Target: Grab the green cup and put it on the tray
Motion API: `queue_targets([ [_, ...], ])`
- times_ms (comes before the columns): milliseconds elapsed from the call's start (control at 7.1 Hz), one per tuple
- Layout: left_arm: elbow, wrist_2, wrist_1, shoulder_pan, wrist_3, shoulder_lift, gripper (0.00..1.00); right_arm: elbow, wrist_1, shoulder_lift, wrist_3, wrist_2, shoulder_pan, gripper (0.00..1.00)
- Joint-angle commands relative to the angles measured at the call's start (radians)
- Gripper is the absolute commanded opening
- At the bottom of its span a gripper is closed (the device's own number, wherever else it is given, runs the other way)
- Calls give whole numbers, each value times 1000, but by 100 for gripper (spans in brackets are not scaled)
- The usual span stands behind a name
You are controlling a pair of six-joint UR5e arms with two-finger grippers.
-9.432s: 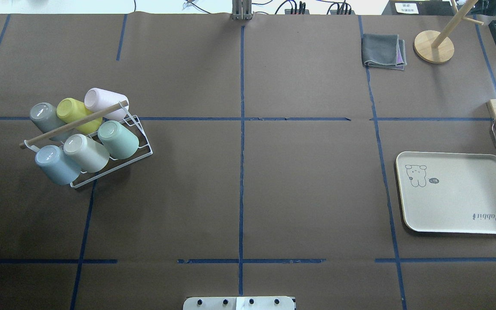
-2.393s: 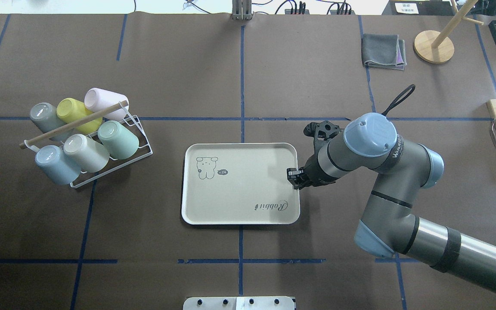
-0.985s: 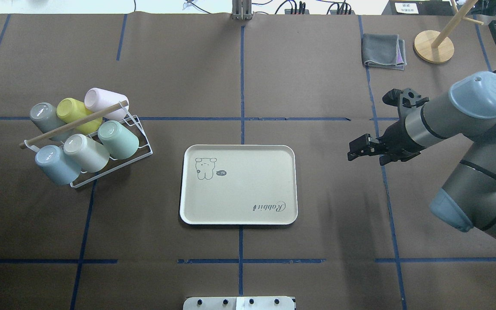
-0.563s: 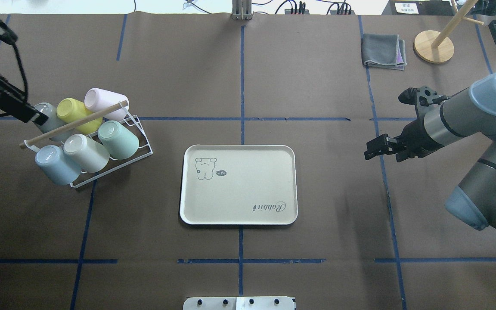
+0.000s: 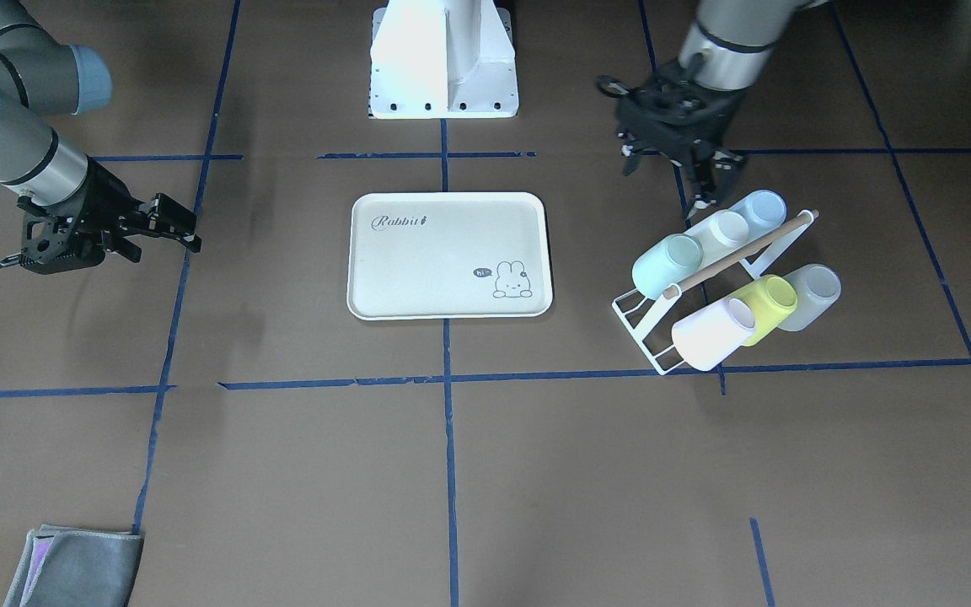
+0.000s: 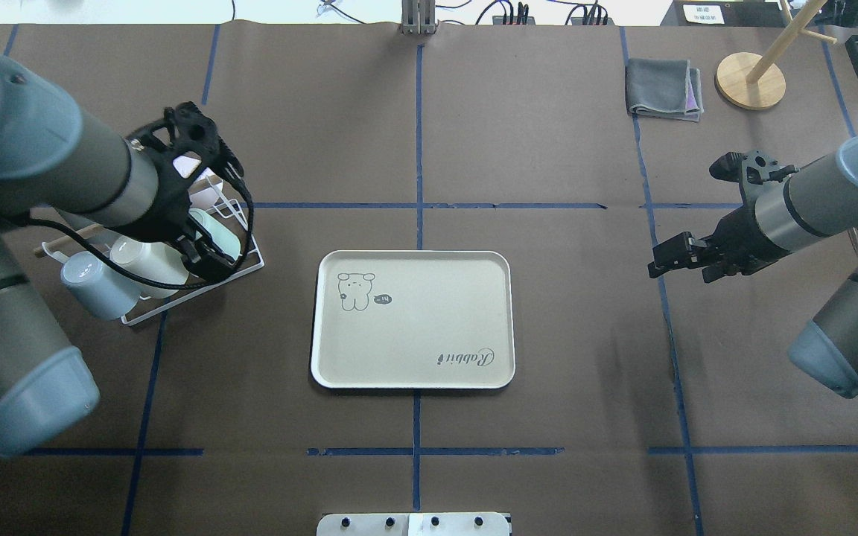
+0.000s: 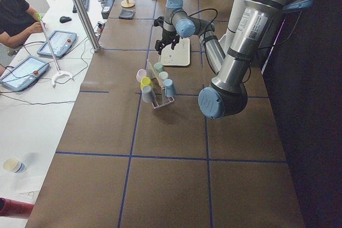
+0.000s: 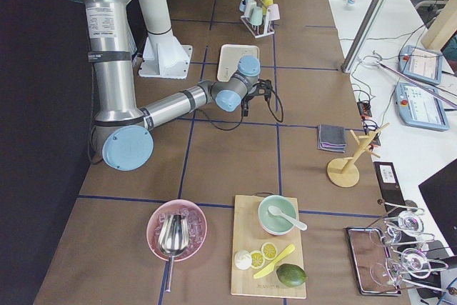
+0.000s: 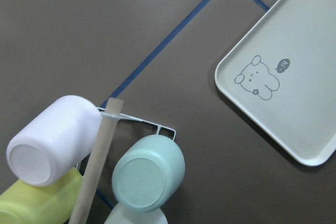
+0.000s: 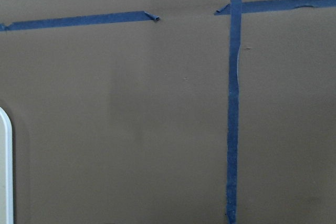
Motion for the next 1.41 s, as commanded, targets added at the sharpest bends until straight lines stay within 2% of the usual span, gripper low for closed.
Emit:
queue_targets([
  [0, 16, 394, 119, 239, 141, -62, 100, 12, 0, -45, -54, 8, 18, 100],
  [141, 83, 456, 200, 261, 254, -94, 100, 11, 0, -62, -74, 28, 29, 100],
  [282, 132, 522, 293, 271, 273, -138, 96, 10, 0, -76, -83, 37, 33, 100],
  [422, 157, 633, 338, 309, 328, -143, 98, 5, -1, -79, -83, 37, 35, 100],
  [563, 183, 873, 346, 393, 443, -161, 99, -4, 0, -88, -100, 37, 44, 100],
  [704, 233, 984, 343, 424, 468, -164, 100, -6, -1, -91, -115, 37, 49, 100],
  [845, 290, 996, 342, 426, 470, -172, 100, -6, 0, -99, -115, 39, 56, 100],
  [1126, 323, 1057, 355, 424, 611, -163, 100, -3, 8, -114, -117, 57, 87, 100],
  [1267, 368, 1076, 398, 424, 611, -164, 100, -1, 8, -116, -117, 57, 87, 100],
])
